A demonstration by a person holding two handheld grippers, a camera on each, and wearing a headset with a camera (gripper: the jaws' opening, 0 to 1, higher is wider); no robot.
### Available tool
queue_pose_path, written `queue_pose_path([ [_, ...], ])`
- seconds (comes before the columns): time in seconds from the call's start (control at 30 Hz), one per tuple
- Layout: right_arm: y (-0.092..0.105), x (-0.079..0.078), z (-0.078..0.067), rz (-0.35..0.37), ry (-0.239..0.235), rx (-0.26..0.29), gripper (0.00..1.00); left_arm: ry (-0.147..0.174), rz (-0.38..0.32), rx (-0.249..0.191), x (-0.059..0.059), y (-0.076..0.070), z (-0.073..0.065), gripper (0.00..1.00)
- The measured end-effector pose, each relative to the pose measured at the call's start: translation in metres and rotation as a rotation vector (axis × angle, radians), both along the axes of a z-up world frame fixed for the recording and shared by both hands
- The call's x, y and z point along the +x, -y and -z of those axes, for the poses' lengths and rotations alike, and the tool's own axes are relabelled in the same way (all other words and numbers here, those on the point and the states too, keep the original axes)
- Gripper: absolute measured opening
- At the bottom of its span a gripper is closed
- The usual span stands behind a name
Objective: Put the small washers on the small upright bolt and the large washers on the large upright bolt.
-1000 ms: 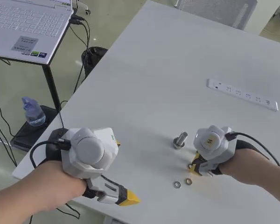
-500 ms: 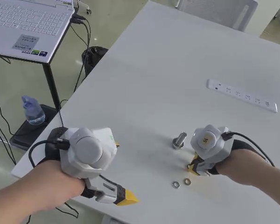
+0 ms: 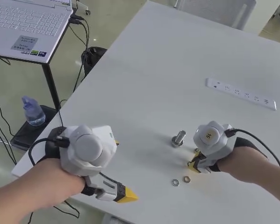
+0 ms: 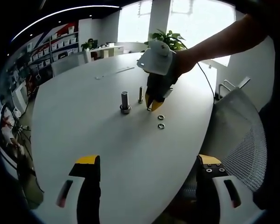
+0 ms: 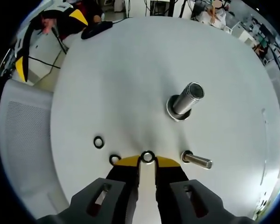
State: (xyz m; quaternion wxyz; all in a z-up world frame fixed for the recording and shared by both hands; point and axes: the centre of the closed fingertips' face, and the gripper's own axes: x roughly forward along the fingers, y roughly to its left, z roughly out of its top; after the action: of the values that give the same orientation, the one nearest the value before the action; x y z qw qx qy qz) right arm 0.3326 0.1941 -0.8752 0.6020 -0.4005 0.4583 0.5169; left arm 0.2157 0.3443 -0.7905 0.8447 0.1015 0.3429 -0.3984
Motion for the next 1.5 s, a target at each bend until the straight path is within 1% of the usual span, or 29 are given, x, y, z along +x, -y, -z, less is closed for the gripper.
queue_pose_path([
  [0.07,0.003,0.000,-0.002,0.005,-0.002,0.000,0.12,0.001,-0.001,-0.008,0.001,0.002,-0.001,0.84],
  [0.13,0.007,-0.001,-0.001,0.014,-0.013,-0.006,0.12,0.003,0.001,-0.003,0.001,0.004,-0.002,0.84],
  [0.37,0.023,0.000,-0.005,0.044,-0.009,-0.005,0.12,0.013,-0.002,-0.011,0.006,0.008,-0.005,0.85],
  [0.47,0.028,0.003,-0.012,0.056,0.004,0.010,0.12,0.017,-0.010,-0.020,0.009,0.009,-0.006,0.86],
  [0.6,0.034,0.006,-0.019,0.059,0.011,0.011,0.12,0.020,-0.015,-0.022,0.011,0.009,-0.005,0.86],
  [0.77,0.039,0.008,-0.025,0.063,0.012,0.011,0.12,0.017,-0.021,-0.012,0.010,0.009,-0.003,0.86],
  [0.87,0.040,0.009,-0.027,0.064,0.011,0.013,0.12,0.012,-0.027,-0.011,0.009,0.008,-0.002,0.86],
  [0.97,0.039,0.010,-0.032,0.058,0.012,0.019,0.12,0.013,-0.024,-0.004,0.009,0.009,-0.003,0.86],
  [1.03,0.038,0.011,-0.033,0.055,0.011,0.022,0.12,0.012,-0.023,-0.001,0.008,0.009,-0.004,0.86],
  [1.1,0.036,0.013,-0.034,0.051,0.015,0.025,0.12,0.012,-0.023,0.001,0.008,0.009,-0.004,0.86],
  [1.27,0.034,0.023,-0.039,0.069,0.018,0.040,0.12,0.012,-0.024,0.006,0.008,0.008,-0.005,0.85],
  [1.37,0.033,0.027,-0.043,0.071,0.023,0.045,0.12,0.005,-0.034,0.003,0.008,0.008,-0.005,0.85],
  [1.43,0.032,0.030,-0.046,0.071,0.029,0.047,0.12,0.014,-0.040,0.003,0.010,0.007,-0.007,0.85],
  [1.5,0.031,0.035,-0.048,0.075,0.035,0.052,0.12,0.013,-0.036,0.002,0.010,0.007,-0.007,0.84],
])
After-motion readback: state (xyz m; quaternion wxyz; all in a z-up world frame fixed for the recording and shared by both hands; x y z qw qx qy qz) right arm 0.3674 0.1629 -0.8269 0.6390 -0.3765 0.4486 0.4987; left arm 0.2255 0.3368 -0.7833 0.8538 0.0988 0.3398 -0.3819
